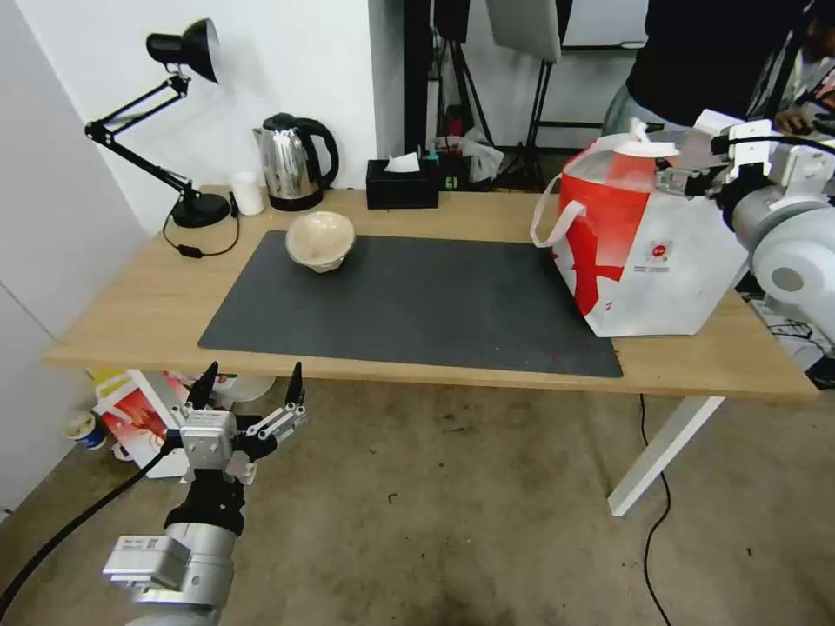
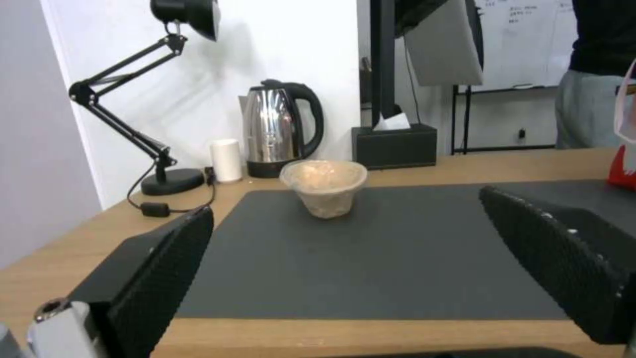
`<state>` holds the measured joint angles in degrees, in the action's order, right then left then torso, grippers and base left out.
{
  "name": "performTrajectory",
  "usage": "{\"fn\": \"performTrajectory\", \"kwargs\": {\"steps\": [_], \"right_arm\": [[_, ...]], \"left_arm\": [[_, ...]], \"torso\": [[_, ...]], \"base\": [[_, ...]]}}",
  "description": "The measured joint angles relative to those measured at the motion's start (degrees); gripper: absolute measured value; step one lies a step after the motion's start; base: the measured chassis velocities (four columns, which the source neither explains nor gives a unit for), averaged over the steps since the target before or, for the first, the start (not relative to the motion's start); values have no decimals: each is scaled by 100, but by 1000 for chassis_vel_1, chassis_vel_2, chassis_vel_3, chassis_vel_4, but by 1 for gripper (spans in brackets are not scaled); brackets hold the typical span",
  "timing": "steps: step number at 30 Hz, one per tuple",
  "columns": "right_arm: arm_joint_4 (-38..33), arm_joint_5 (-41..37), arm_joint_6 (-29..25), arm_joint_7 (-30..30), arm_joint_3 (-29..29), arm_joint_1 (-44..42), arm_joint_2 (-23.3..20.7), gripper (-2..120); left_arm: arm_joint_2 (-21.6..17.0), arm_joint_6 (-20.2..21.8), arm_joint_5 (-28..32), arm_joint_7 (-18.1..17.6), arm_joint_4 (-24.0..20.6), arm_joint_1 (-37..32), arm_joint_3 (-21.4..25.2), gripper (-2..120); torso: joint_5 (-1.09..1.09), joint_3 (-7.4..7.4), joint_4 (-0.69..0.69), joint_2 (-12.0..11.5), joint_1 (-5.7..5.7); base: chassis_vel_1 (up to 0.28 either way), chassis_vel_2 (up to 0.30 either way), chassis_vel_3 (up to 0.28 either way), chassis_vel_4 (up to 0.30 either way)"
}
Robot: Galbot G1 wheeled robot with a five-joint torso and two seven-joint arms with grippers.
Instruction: Pick up the trash from the table and place it into the takeout bag.
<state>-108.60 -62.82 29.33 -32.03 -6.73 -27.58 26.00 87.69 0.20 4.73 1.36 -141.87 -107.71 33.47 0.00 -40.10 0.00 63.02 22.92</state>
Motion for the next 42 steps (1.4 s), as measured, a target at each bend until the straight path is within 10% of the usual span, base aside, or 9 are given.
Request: {"fn": "performTrajectory", "kwargs": {"steps": [27,42], "right_arm": [[80,684,207,-179,-46,-103,-69,100],[-385,1050,-1886,-1091,-572,-513,319,100]], "left_arm": [[62,10,-20,0,-64,-31,-2,100],[56,22,7,-2,-12,10,31,100]], "torso": [[0,0,0,0,0],[0,0,1,0,0]], "base": [[0,0,0,0],[0,0,0,0]]}}
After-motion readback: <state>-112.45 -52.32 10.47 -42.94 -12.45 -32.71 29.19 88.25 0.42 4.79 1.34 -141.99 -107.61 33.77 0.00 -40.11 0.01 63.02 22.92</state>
